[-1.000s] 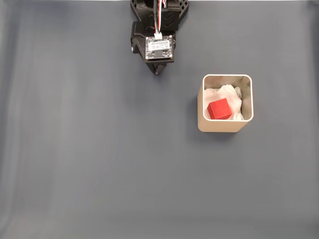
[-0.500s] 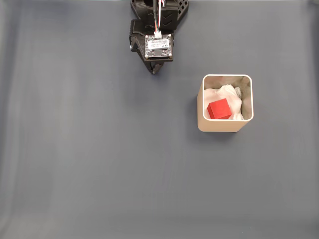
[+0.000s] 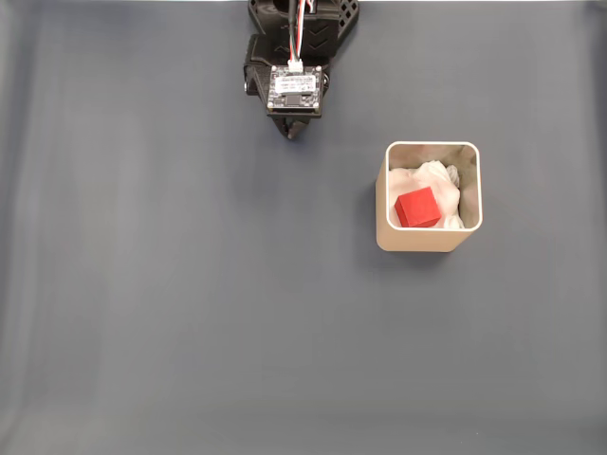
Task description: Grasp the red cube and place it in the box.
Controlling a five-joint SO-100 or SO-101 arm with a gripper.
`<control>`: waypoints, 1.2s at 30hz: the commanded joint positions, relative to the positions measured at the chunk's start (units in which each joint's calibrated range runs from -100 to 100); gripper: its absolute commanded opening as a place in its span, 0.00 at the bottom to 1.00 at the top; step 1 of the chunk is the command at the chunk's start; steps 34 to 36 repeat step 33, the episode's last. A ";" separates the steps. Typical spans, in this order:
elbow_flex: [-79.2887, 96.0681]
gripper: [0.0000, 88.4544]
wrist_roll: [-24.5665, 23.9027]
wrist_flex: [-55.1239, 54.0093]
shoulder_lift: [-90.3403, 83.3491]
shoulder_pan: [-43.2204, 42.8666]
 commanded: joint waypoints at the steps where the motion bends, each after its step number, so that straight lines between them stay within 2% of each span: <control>1: 0.55 0.01 -0.39 1.06 -0.54 0.23; 8: 0.55 0.01 -0.39 1.06 -0.54 -0.13; 14: 0.55 0.01 -0.34 1.06 -0.54 -4.32; 36: 0.55 0.01 -0.34 1.06 -0.54 -4.32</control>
